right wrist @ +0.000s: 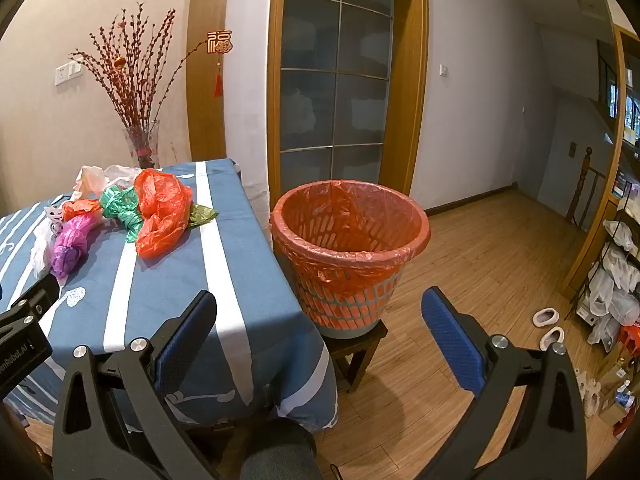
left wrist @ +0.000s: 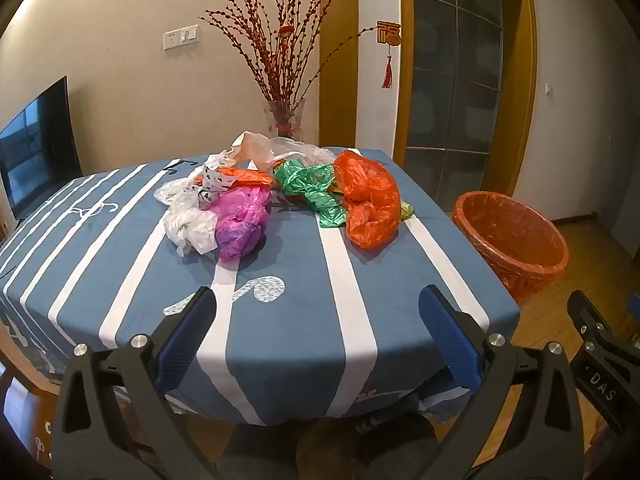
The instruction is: Collect trash
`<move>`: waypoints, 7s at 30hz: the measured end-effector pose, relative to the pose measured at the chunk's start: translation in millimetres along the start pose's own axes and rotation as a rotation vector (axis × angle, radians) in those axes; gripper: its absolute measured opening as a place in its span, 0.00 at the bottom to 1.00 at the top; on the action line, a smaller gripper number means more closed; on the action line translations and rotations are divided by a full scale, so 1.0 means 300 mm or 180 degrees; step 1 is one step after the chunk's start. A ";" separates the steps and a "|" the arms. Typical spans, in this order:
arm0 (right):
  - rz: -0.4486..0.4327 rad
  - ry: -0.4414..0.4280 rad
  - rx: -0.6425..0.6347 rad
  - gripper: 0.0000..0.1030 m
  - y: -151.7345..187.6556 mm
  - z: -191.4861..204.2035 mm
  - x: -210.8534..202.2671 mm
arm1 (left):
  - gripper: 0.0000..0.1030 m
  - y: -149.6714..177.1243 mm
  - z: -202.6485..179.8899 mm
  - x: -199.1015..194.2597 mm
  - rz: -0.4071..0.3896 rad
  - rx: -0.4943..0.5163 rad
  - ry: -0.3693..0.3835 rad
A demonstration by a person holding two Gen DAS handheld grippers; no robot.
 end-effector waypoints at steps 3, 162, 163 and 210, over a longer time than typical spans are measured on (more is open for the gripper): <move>-0.0003 -0.0002 -0.0002 0.98 0.000 0.001 0.000 | 0.96 0.000 0.000 0.000 -0.0001 0.0000 -0.0001; 0.0695 -0.1517 -0.0298 0.07 -0.275 0.528 0.603 | 0.20 -0.213 0.639 0.558 0.0705 -0.0987 -0.0313; 0.0679 -0.1513 -0.0293 0.07 -0.277 0.525 0.599 | 0.20 -0.223 0.637 0.537 0.0650 -0.0933 -0.0348; 0.0097 -0.0317 0.0586 0.07 -0.346 -0.174 0.566 | 0.20 -0.352 -0.436 0.558 0.0583 0.0189 0.1319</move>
Point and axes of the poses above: each gripper's, at about its wrist camera, not at the fingertips, and x roughly the way its jaws point, z to its left, y to its underside, the point moved 4 cm from there along x, roughly the way its jaws point, and after that the axes turned 5 degrees about -x, right-handed, at the moved point
